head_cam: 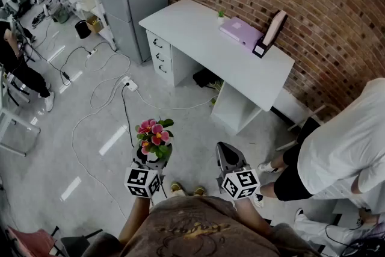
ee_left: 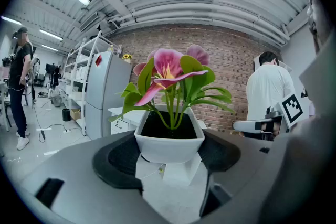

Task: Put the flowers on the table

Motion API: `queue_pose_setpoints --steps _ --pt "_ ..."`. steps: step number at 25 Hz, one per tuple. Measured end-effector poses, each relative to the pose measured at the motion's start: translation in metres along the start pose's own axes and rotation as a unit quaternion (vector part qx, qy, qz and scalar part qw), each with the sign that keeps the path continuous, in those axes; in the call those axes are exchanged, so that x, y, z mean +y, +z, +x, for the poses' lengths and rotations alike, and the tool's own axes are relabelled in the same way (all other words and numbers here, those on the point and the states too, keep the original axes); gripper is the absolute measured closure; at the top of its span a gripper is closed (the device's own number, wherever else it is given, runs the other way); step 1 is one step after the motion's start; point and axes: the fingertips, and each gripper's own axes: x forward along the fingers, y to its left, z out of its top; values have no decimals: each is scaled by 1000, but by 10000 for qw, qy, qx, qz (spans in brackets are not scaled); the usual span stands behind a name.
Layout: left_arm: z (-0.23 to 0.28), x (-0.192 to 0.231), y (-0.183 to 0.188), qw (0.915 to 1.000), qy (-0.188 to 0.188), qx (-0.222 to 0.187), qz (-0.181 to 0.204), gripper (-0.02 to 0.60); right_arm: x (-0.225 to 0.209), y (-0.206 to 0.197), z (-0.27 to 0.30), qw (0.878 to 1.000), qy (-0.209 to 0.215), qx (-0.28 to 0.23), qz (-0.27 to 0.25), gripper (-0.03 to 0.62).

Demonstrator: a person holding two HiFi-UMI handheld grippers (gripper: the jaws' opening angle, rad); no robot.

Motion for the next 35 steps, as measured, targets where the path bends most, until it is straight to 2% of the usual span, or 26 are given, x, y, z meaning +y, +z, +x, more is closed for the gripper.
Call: queue_pose_setpoints --steps 6,14,22,30,35 --pt "6 8 0 10000 -76 54 -10 229 1 -1 11 10000 -46 -8 41 592" --pt "20 29 -6 9992 -321 79 209 229 15 -12 29 9999 -152 -26 25 592" --pt "34 51 -5 9983 -477 323 119 229 18 -15 54 9995 -295 18 104 592" --pt "76 80 -8 9982 -498 312 93 229 1 -15 103 9996 -291 12 34 592" --pt "116 98 8 9985 -472 131 222 229 -17 -7 139 9996 -269 82 59 592"
